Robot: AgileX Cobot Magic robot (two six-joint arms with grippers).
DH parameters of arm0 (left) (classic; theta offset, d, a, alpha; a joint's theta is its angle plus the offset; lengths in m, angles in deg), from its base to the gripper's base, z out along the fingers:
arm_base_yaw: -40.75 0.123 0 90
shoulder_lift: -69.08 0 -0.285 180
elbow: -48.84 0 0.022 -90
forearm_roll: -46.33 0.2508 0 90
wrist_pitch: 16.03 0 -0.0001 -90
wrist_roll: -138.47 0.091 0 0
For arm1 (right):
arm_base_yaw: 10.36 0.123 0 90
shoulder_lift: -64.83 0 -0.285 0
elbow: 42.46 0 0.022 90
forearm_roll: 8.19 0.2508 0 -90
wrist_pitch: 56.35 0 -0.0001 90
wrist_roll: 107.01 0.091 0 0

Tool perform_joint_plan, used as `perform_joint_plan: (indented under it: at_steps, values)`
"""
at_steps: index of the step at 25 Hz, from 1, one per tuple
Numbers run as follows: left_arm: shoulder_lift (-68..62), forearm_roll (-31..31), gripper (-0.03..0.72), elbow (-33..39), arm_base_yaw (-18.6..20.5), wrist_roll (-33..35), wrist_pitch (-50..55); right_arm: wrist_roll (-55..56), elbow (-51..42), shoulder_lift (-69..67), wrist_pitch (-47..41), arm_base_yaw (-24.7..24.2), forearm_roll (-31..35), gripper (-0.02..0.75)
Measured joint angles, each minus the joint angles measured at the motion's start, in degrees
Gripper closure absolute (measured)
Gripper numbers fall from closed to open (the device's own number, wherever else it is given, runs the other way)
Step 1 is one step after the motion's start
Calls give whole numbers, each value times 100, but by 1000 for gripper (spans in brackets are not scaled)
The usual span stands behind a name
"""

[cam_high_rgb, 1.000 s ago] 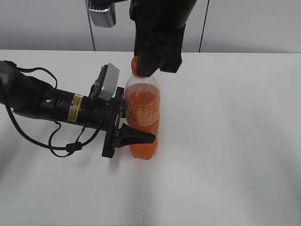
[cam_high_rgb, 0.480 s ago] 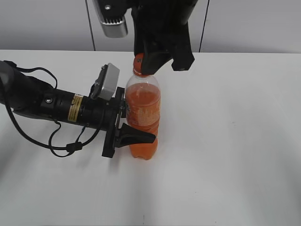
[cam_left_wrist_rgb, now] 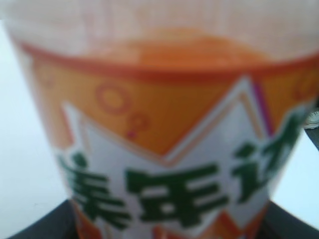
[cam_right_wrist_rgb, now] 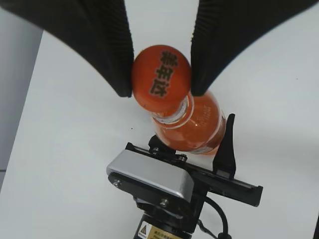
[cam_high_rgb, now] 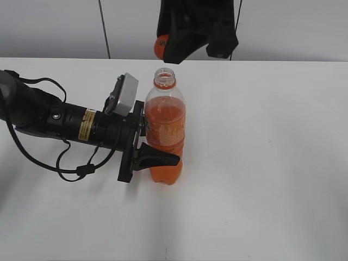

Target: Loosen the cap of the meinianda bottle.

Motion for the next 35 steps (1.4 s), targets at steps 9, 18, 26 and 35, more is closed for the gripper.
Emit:
perform_joint_plan:
  at_steps: [9, 18, 26, 35]
  values:
    - [0, 0, 288, 0, 0, 0, 0, 2763, 134, 111, 0, -83, -790, 469]
    - [0, -12, 288, 0, 0, 0, 0, 5705, -434, 126, 382, -1506, -954, 469]
    - [0, -12, 288, 0, 0, 0, 0, 6359, -2128, 126, 1656, -2938, -648, 469]
    - [0, -12, 288, 0, 0, 0, 0, 6388, -3683, 133, 2965, -3931, -173, 469]
